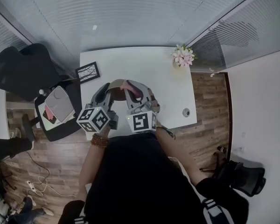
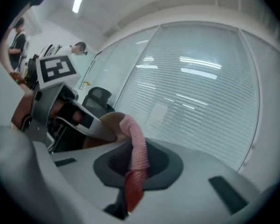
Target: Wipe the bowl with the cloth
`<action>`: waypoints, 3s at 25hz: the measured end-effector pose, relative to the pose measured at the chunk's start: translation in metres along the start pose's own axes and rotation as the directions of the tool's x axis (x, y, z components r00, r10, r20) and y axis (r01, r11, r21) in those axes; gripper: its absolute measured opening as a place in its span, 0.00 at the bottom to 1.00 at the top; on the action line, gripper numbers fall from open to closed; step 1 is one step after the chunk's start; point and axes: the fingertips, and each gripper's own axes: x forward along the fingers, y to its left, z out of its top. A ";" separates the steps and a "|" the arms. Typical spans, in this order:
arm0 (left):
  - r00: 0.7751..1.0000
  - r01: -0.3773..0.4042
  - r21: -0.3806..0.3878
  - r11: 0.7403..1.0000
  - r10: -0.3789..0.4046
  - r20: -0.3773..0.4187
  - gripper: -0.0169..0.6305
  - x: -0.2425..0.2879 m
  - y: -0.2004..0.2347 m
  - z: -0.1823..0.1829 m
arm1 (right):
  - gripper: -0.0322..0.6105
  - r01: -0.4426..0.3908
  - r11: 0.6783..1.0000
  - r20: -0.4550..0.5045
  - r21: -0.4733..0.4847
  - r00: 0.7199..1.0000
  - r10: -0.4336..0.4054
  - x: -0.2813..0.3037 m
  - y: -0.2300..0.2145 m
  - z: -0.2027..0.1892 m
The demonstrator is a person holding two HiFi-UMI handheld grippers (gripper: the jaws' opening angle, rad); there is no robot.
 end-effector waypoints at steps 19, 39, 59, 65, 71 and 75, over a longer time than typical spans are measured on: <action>0.991 0.050 0.175 0.983 -0.027 -0.131 0.09 0.010 -0.010 -0.019 | 0.08 -0.002 0.999 -0.027 -0.037 1.000 0.001 -0.007 -0.011 -0.014; 0.958 0.120 0.568 0.814 0.054 -0.280 0.10 0.003 -0.011 -0.043 | 0.08 -0.207 0.873 -0.082 -0.442 0.978 0.191 -0.006 0.028 -0.025; 0.970 0.181 0.322 0.929 -0.115 -0.212 0.09 0.011 -0.041 -0.024 | 0.09 -0.110 0.979 0.008 -0.171 0.994 0.113 -0.022 0.001 -0.010; 0.991 0.115 0.105 0.988 -0.107 -0.077 0.13 0.004 -0.021 -0.016 | 0.09 -0.065 0.998 -0.003 -0.015 0.998 0.065 -0.017 0.000 -0.014; 0.947 0.155 0.641 0.751 0.072 -0.314 0.10 0.003 -0.023 -0.057 | 0.09 -0.242 0.835 -0.083 -0.493 0.969 0.232 -0.016 0.031 -0.029; 0.980 0.087 0.306 0.948 -0.025 -0.199 0.08 -0.001 -0.016 -0.030 | 0.09 -0.150 0.954 0.008 -0.259 0.987 0.158 -0.014 0.023 -0.013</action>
